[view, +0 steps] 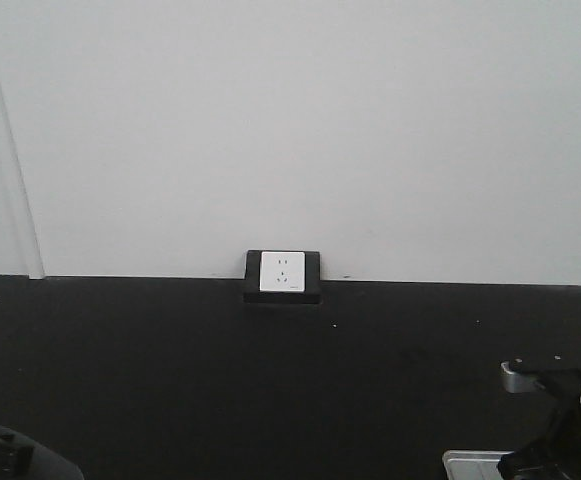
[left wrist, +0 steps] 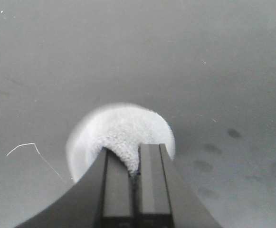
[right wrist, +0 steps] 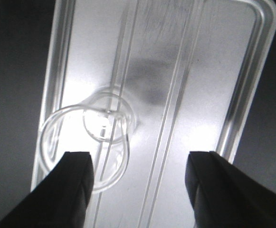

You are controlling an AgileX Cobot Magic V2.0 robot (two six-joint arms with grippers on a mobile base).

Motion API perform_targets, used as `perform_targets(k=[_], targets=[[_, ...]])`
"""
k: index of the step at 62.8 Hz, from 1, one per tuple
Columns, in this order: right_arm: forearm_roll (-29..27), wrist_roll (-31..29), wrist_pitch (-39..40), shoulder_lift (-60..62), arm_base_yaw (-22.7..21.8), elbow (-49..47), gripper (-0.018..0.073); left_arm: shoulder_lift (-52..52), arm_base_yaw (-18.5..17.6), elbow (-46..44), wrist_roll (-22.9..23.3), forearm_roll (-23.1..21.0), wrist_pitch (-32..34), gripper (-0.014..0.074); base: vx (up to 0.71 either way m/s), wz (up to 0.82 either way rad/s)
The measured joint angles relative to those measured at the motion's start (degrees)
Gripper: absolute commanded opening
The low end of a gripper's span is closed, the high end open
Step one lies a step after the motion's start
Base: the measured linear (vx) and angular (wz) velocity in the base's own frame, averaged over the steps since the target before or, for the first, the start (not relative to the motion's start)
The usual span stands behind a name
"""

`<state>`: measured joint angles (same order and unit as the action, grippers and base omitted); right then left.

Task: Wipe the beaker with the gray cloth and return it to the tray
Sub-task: 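Lift the beaker and bring it toward the cloth in the left gripper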

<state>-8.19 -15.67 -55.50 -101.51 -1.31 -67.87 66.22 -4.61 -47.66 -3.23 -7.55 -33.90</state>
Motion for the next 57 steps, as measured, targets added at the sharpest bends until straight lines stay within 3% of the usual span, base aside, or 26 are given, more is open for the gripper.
perform_targets(k=[25,45,57], targets=[[-0.6,-0.1,1.6,-4.9,0.0,-0.1,0.0308,0.0,0.0,0.0,0.0,0.0,0.0,0.0,0.0,0.0],[-6.3,-0.2,1.8,-5.6,0.0,-0.1,0.013,0.0,0.0,0.0,0.0,0.0,0.0,0.0,0.0,0.0],[-6.8,-0.2,1.5,-5.6,0.0,-0.5,-0.0003,0.0,0.0,-0.2,-0.1,0.0,-0.7,0.0,0.0,0.0]])
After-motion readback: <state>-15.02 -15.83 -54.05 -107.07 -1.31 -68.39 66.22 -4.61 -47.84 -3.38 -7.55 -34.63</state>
